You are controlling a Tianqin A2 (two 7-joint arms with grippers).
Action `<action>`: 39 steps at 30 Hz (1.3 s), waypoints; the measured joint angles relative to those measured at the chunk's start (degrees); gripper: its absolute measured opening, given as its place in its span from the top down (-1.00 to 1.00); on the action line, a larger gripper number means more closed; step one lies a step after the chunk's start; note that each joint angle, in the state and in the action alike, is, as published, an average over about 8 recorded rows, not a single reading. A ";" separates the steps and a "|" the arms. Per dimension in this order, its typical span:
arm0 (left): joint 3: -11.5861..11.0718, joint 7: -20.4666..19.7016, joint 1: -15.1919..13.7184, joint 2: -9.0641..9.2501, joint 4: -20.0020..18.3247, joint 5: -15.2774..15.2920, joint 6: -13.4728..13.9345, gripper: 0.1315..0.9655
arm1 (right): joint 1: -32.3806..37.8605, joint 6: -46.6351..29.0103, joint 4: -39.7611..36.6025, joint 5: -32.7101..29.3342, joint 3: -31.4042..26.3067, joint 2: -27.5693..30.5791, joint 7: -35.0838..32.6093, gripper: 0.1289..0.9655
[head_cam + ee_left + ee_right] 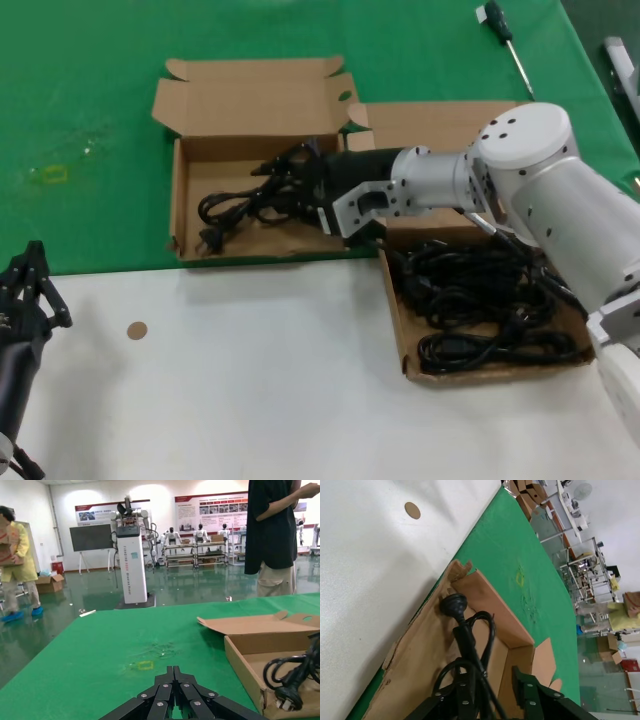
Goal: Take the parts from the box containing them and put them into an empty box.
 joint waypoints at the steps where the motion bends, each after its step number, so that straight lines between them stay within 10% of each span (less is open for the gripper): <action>1: 0.00 0.00 0.00 0.00 0.00 0.00 0.00 0.95 | 0.14 -0.01 -0.36 0.07 0.16 -0.12 -0.31 0.63; 11: 0.00 0.00 0.00 0.00 0.00 0.00 0.00 0.95 | -2.05 -0.42 5.17 -1.07 -0.13 2.18 3.99 0.27; 28: 0.00 0.00 0.00 0.00 0.00 0.00 0.00 0.95 | -15.74 0.40 41.44 -6.46 -2.69 15.39 24.32 -0.43; 39: 0.00 0.00 0.00 0.00 0.00 0.00 0.00 0.94 | -16.70 0.60 43.70 -6.67 -2.65 16.20 25.41 -0.76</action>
